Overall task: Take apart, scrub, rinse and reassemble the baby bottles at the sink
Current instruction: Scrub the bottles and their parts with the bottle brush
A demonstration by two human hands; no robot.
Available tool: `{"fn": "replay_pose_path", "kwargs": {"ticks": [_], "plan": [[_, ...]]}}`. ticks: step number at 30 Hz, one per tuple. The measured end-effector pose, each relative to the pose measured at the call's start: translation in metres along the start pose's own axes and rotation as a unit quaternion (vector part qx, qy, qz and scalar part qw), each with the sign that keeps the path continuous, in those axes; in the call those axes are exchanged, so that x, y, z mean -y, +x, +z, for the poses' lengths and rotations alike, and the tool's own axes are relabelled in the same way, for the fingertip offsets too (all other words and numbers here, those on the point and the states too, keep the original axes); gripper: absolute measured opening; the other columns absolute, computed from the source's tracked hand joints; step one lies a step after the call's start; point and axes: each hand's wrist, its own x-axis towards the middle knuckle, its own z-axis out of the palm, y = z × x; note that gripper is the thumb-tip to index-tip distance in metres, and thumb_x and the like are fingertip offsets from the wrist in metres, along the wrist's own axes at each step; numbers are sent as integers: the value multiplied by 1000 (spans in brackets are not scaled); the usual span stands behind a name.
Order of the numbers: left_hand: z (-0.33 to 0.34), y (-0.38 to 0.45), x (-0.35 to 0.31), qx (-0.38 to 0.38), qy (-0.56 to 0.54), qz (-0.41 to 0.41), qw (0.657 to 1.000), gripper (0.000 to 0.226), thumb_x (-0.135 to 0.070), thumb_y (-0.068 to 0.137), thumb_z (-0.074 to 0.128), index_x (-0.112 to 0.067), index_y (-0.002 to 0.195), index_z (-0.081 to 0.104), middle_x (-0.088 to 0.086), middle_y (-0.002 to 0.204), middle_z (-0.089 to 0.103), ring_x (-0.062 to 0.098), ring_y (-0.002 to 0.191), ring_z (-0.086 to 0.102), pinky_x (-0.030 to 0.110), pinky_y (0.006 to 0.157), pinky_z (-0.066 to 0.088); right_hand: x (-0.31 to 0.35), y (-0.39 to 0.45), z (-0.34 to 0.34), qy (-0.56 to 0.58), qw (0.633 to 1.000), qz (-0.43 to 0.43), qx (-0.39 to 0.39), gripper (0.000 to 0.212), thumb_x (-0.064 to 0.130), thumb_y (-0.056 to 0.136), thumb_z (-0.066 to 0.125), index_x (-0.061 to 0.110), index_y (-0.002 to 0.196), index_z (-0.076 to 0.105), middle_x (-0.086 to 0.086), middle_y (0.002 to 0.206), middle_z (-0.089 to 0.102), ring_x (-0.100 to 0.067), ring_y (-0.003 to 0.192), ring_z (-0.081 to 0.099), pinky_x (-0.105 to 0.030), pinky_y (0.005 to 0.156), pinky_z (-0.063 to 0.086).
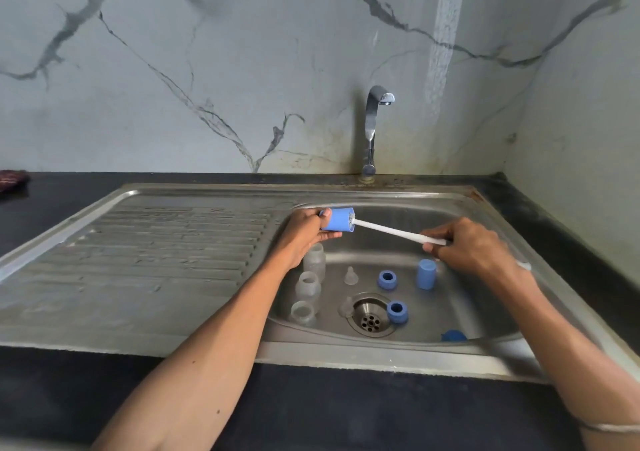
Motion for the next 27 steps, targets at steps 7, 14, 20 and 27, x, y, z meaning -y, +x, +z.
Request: {"fn": "replay_pose_path", "kwargs": {"ticks": [7, 14, 20, 27], "plan": [[1, 4, 2, -32, -3, 46, 998, 20, -8, 105, 44, 3, 107, 61, 16, 97, 63, 24, 78, 67, 37, 85, 60, 2, 2, -7, 14, 998, -53, 33, 44, 21, 92, 70, 40, 130, 62, 0, 106, 67, -17, 90, 59, -29, 80, 44], [-2, 8, 0, -8, -30, 50, 998, 25, -8, 104, 47, 10, 118, 59, 20, 104, 62, 24, 82, 67, 25, 74, 61, 6, -6, -4, -34, 992, -73, -92, 36, 26, 92, 68, 35, 127, 66, -5, 102, 74, -26, 94, 67, -31, 74, 45], [-2, 16, 0, -76, -46, 84, 992, 23, -5, 103, 48, 9, 117, 61, 18, 106, 61, 25, 92, 63, 28, 77, 60, 17, -3, 11, -17, 1000, -23, -13, 41, 35, 91, 66, 43, 131, 60, 0, 105, 73, -26, 102, 65, -42, 93, 52], [-3, 10, -4, -59, -76, 72, 993, 23, -8, 105, 45, 4, 115, 61, 17, 102, 62, 19, 79, 63, 26, 70, 58, 9, -6, -4, 15, 996, -67, -50, 43, 21, 90, 71, 33, 131, 64, -8, 101, 73, -24, 89, 66, -31, 78, 49]]}}
